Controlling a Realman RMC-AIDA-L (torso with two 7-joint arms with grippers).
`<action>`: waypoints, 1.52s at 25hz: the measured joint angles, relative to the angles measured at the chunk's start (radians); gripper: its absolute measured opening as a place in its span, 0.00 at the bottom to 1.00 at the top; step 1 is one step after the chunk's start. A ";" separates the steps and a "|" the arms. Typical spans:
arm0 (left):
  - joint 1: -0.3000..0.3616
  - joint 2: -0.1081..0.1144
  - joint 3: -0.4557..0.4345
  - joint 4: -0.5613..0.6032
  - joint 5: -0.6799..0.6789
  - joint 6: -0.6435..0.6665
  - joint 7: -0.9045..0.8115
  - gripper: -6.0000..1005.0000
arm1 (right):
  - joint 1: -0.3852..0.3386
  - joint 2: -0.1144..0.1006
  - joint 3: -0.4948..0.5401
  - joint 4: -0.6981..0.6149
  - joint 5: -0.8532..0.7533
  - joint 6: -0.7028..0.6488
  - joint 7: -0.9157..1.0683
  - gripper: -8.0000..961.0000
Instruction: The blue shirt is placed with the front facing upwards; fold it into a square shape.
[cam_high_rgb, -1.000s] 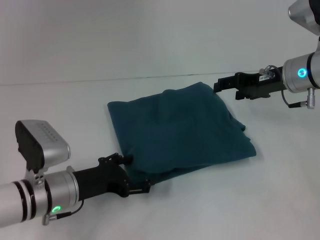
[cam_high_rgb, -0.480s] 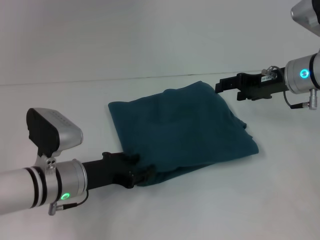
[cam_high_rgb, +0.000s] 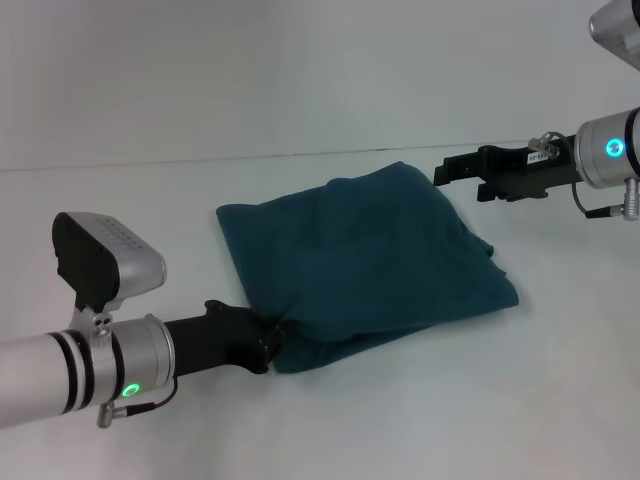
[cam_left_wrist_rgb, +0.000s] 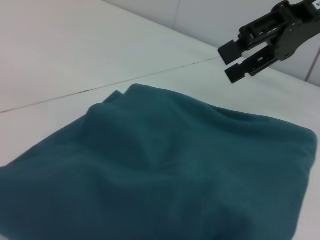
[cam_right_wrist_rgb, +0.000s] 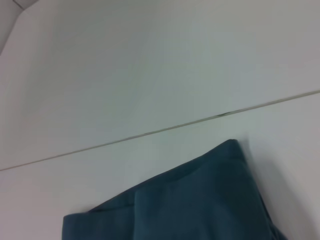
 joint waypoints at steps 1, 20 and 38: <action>0.000 0.000 0.000 0.000 0.000 0.005 0.000 0.24 | -0.001 0.000 0.000 0.000 0.000 0.000 0.000 0.82; 0.107 0.005 -0.206 0.070 0.043 0.204 -0.005 0.05 | -0.005 -0.006 0.003 0.000 0.005 -0.013 0.000 0.81; 0.230 0.006 -0.526 0.143 0.211 0.358 0.010 0.05 | -0.012 -0.008 0.014 -0.002 0.005 -0.018 0.000 0.81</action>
